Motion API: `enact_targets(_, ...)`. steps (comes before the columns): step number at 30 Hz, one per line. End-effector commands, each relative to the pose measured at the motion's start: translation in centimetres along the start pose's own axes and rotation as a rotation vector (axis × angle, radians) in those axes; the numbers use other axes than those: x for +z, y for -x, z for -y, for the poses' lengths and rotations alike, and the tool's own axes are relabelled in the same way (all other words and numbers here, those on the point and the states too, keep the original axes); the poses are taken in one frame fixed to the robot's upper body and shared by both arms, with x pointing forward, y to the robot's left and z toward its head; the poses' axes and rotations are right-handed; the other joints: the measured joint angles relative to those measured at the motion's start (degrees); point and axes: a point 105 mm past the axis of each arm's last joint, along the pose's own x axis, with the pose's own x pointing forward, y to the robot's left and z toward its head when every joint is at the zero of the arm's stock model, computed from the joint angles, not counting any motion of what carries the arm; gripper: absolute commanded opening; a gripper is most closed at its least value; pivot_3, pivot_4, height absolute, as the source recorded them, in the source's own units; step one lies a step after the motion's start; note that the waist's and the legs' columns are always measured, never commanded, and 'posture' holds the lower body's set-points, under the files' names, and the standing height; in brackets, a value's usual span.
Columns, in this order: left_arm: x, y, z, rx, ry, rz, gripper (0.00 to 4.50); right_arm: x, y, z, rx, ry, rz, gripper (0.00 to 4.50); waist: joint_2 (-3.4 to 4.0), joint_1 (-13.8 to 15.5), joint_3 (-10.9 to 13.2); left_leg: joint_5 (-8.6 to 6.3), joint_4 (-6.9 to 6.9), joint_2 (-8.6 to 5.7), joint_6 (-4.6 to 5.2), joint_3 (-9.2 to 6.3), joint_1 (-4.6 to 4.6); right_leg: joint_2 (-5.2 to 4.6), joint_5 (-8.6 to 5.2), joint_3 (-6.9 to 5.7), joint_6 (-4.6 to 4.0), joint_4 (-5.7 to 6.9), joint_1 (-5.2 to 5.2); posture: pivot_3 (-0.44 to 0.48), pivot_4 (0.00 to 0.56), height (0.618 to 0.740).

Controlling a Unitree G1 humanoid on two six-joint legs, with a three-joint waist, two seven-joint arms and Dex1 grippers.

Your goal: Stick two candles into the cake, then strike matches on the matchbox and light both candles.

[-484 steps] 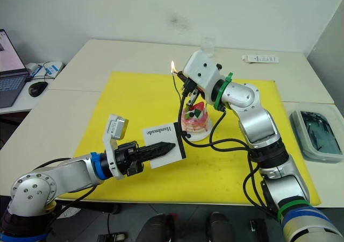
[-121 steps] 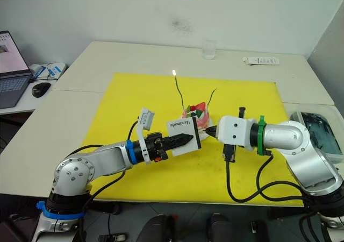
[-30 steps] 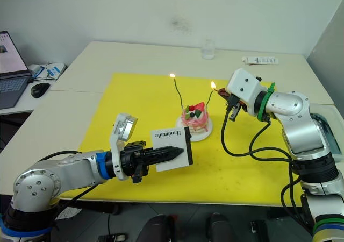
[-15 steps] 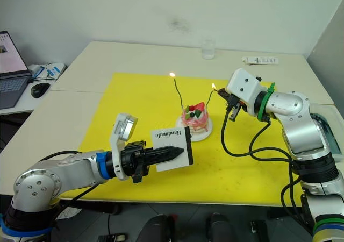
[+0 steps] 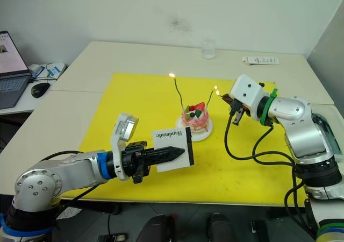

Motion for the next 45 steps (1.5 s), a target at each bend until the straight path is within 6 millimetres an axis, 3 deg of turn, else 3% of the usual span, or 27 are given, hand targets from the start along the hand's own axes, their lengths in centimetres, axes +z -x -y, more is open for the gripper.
enact_targets(1, -0.3, -1.2, 1.1, -0.049, -0.113, -0.019, 0.00, -0.9, 2.5, 1.4, -0.091, 0.008, -0.043, 0.04, 0.00, 0.2, 0.0, 0.00, 0.00, -0.01, 0.00, 0.00, -0.01, 0.00, 0.00, -0.01, 0.00, -0.01, 0.00, 0.000, 0.150, 0.740)
enact_targets(4, -0.4, -2.3, 1.6, -0.076, -0.180, -0.023, 0.00, -1.9, 4.1, 1.5, -0.138, -0.032, -0.094, 0.04, 0.00, 0.4, 0.0, 0.00, -0.01, -0.05, 0.00, 0.01, -0.07, -0.01, 0.00, 0.00, 0.01, -0.11, 0.01, 0.000, 0.150, 0.740)
enact_targets(8, -0.5, -3.6, 1.7, -0.102, -0.315, -0.049, 0.00, -4.1, 7.8, 2.3, -0.247, -0.108, -0.204, 0.04, 0.01, 0.4, 0.0, -0.01, -0.01, -0.01, 0.00, -0.02, -0.08, 0.01, 0.01, -0.02, 0.03, -0.11, 0.01, 0.000, 0.150, 0.740)
enact_targets(12, 0.2, -4.8, 0.9, -0.104, -0.432, -0.031, 0.00, -7.1, 13.0, 3.9, -0.436, -0.218, -0.345, 0.04, 0.02, 0.4, 0.0, -0.01, -0.01, -0.02, 0.01, -0.01, -0.07, 0.02, 0.01, -0.01, 0.03, -0.10, 0.01, 0.000, 0.150, 0.740)
enact_targets(16, -0.2, -5.5, 0.5, -0.128, -0.457, -0.015, 0.00, -10.0, 16.8, 4.1, -0.554, -0.346, -0.454, 0.04, 0.04, 0.1, 0.0, -0.01, 0.00, -0.03, 0.01, 0.03, -0.05, 0.02, 0.03, 0.02, 0.07, -0.12, 0.02, 0.000, 0.150, 0.740)
enact_targets(20, -0.8, -5.7, 0.2, -0.141, -0.463, -0.010, 0.00, -12.4, 18.5, 4.1, -0.616, -0.443, -0.512, 0.04, 0.06, -0.3, 0.0, -0.01, 0.00, -0.02, 0.02, 0.04, -0.04, 0.04, 0.07, 0.05, 0.13, -0.12, 0.01, 0.000, 0.150, 0.740)
enact_targets(25, -1.3, -5.4, 0.0, -0.138, -0.459, -0.006, 0.00, -15.0, 18.9, 4.9, -0.666, -0.514, -0.542, 0.04, 0.10, -0.4, 0.0, -0.01, 0.01, -0.04, 0.02, 0.04, 0.00, 0.06, 0.11, 0.06, 0.20, -0.10, 0.01, 0.000, 0.150, 0.740)
enact_targets(32, -1.5, -4.9, 0.0, -0.107, -0.445, 0.005, 0.00, -16.2, 18.8, 6.1, -0.714, -0.512, -0.536, 2.50, 0.11, -0.3, 0.0, -0.01, 0.02, -0.05, 0.04, 0.03, -0.04, 0.06, 0.16, 0.08, 0.31, -0.13, 0.01, 0.000, 0.150, 0.740)
enact_targets(37, -1.8, -4.5, 0.0, -0.095, -0.417, -0.002, 0.00, -15.3, 19.0, 7.4, -0.760, -0.483, -0.485, 4.34, 0.16, -0.4, -0.1, -0.01, -0.01, -0.03, 0.04, 0.02, -0.05, 0.08, 0.20, 0.08, 0.38, -0.12, 0.00, 0.000, 0.150, 0.740)
enact_targets(45, -1.9, -3.6, -0.8, -0.077, -0.362, -0.040, 0.00, -13.1, 17.4, 8.5, -0.743, -0.446, -0.389, 4.47, 0.17, -0.4, -0.1, -0.01, 0.01, -0.03, 0.04, 0.02, -0.03, 0.09, 0.19, 0.05, 0.36, -0.10, 0.01, 0.000, 0.150, 0.740)
